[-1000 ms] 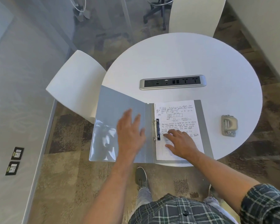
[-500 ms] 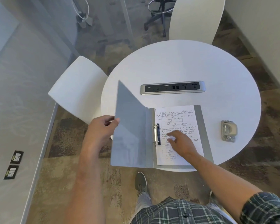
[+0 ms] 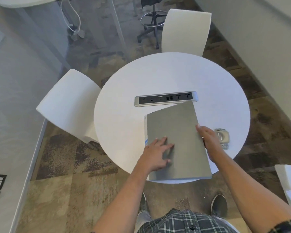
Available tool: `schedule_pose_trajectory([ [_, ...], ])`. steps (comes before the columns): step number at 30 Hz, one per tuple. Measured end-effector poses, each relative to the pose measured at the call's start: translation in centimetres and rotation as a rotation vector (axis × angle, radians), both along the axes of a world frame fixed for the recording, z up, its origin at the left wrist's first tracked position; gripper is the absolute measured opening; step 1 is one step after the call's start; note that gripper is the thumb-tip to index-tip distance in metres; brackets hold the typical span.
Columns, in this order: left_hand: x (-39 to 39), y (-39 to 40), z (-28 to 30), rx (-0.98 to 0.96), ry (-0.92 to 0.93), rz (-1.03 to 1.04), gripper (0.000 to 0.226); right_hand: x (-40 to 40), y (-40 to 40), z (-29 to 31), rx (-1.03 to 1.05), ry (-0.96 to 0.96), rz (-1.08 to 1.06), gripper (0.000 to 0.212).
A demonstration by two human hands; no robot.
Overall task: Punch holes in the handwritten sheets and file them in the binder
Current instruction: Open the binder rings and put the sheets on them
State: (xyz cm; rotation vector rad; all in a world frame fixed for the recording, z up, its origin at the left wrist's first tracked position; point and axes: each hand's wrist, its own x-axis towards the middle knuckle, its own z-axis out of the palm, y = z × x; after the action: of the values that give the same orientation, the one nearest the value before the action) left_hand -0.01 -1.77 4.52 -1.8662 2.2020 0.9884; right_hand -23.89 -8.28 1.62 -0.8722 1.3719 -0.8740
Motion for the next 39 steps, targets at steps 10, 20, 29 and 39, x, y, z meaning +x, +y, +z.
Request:
schedule_pose_trajectory([
  [10,1.5,1.1,-5.4,0.021,-0.238,0.130,0.102,-0.1,1.4,-4.7,-0.022,0.868,0.344,0.076],
  [20,0.4,1.0,-7.7,-0.125,-0.279,0.016,0.104,1.4,4.1,-8.6,-0.222,1.112,0.819,0.075],
  [29,0.0,0.5,-8.4,-0.110,-0.335,0.016,0.106,1.8,3.9,-9.6,-0.194,1.194,0.883,0.083],
  [39,-0.5,-0.4,-8.0,-0.084,-0.423,0.038,0.101,2.3,2.5,-8.5,-0.146,1.155,0.949,0.081],
])
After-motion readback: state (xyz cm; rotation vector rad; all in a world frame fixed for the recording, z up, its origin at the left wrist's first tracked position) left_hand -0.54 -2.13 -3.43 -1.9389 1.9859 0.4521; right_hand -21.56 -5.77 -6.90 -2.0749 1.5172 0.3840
